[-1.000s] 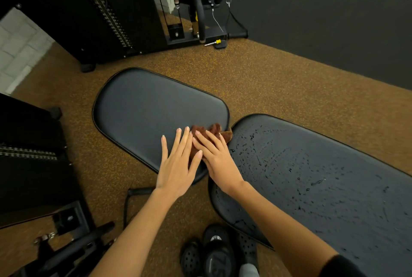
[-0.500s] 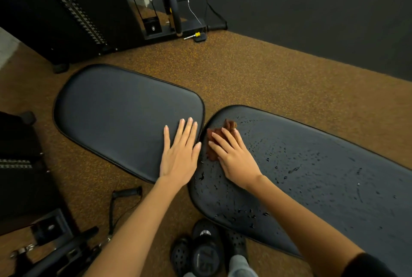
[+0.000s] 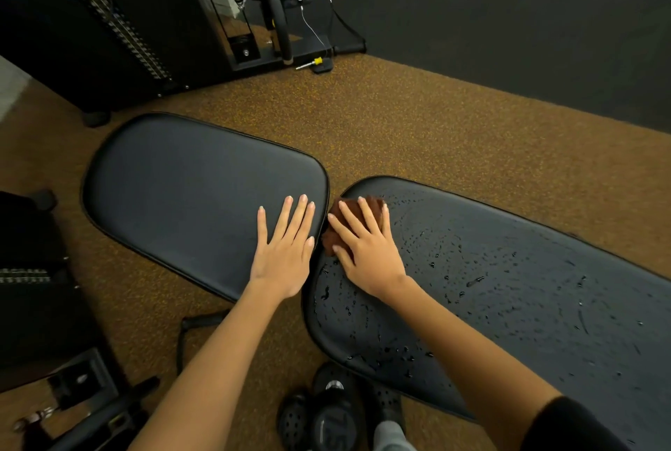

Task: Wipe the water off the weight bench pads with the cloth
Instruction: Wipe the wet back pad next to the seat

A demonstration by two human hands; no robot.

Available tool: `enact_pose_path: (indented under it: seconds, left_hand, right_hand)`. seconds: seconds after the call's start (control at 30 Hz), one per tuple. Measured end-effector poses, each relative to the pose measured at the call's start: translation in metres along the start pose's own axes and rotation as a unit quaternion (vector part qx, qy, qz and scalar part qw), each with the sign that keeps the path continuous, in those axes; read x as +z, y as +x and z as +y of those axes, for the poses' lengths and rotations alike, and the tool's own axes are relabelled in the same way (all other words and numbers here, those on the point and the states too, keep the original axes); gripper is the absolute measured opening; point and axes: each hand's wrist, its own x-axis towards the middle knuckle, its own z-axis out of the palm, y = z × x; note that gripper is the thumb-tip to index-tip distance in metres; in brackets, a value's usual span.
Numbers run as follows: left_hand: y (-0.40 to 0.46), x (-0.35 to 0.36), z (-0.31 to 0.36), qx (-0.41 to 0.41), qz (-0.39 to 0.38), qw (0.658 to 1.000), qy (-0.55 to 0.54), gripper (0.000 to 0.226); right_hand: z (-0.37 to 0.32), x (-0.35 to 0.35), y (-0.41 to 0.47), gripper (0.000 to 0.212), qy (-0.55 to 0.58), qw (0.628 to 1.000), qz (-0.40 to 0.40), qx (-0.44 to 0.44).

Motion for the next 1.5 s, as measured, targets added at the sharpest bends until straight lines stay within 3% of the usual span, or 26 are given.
enact_pose_path:
  seconds: [0.13,0.23,0.4,0.67,0.83,1.0,1.13,1.33,1.5]
  left_hand:
    - [0.001,-0.004,-0.001,-0.005,-0.016,1.000,-0.005,0.059]
    - [0.000,-0.006,-0.001,-0.007,-0.037,0.999,-0.009,0.057]
    - [0.002,-0.013,0.000,-0.005,-0.060,0.998,-0.005,0.058]
    - [0.000,-0.011,0.004,-0.004,-0.037,0.999,-0.001,0.058]
    - [-0.002,0.003,0.001,-0.001,0.027,1.000,-0.003,0.056]
    - [-0.001,0.009,-0.002,0.014,0.035,0.999,0.001,0.059]
    - [-0.001,0.012,-0.003,0.018,0.033,0.999,-0.014,0.058]
    - [0.000,0.012,-0.003,0.010,0.027,0.999,-0.037,0.061]
    - [0.002,0.010,-0.004,0.010,0.005,1.000,-0.029,0.062]
  right_hand:
    - [0.016,-0.005,-0.010,0.054,-0.056,0.995,-0.001,-0.082]
    - [0.026,-0.014,-0.021,0.055,-0.104,0.990,-0.007,-0.096]
    - [0.047,-0.022,-0.030,0.057,-0.126,0.992,-0.008,-0.018]
    - [0.027,-0.015,0.022,0.055,0.039,0.992,0.031,0.118]
    - [0.029,-0.010,0.007,0.057,0.038,0.999,0.023,0.022]
    - [0.069,-0.019,-0.017,0.058,-0.042,0.996,-0.022,-0.080]
    - [0.081,-0.024,-0.016,0.058,-0.050,0.999,-0.003,-0.016]
    - [0.044,-0.016,0.037,0.054,0.033,0.987,0.049,0.151]
    - [0.031,-0.015,0.046,0.054,0.036,0.997,0.016,0.067]
